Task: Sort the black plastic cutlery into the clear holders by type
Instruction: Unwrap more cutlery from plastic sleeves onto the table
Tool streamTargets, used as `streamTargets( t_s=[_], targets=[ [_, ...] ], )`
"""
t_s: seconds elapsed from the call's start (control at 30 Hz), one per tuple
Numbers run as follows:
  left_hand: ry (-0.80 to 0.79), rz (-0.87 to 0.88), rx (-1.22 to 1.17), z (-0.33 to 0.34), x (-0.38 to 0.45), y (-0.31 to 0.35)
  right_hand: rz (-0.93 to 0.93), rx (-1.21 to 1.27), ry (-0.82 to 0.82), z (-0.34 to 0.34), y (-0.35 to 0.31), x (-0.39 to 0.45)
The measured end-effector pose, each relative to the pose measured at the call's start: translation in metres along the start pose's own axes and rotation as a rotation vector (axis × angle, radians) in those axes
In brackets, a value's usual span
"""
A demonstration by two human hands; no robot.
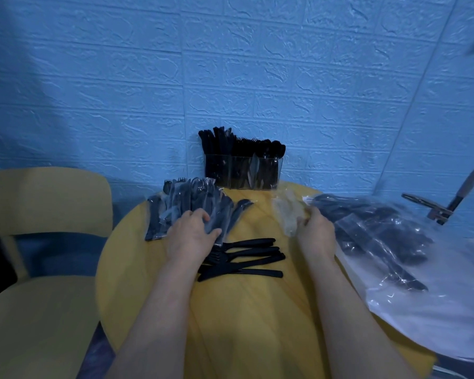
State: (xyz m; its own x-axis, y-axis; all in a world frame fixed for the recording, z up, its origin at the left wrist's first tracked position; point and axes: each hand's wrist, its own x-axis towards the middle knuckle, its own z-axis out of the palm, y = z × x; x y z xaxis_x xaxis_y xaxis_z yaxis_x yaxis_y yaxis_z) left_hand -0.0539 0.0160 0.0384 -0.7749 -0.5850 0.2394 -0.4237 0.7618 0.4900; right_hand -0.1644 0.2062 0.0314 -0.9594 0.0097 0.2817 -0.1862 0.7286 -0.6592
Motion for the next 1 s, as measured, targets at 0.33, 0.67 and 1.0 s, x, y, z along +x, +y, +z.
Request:
streamTargets(
  t_s=[0.33,0.67,1.0],
  targets=[
    [0.308,0.034,-0.424,-0.008,-0.002,0.007,-0.304,0.254,-0.107,-0.001,-0.037,-0.021],
    [0.367,0.347,-0.623,-0.009,-0.007,0.017,-0.464,0.395,0.137,-0.010,-0.048,-0.029],
    [0.393,0.373,-0.981,-0.014,-0.010,0.024,-0.823,0.138,0.038,-0.011,-0.046,-0.032]
  ],
)
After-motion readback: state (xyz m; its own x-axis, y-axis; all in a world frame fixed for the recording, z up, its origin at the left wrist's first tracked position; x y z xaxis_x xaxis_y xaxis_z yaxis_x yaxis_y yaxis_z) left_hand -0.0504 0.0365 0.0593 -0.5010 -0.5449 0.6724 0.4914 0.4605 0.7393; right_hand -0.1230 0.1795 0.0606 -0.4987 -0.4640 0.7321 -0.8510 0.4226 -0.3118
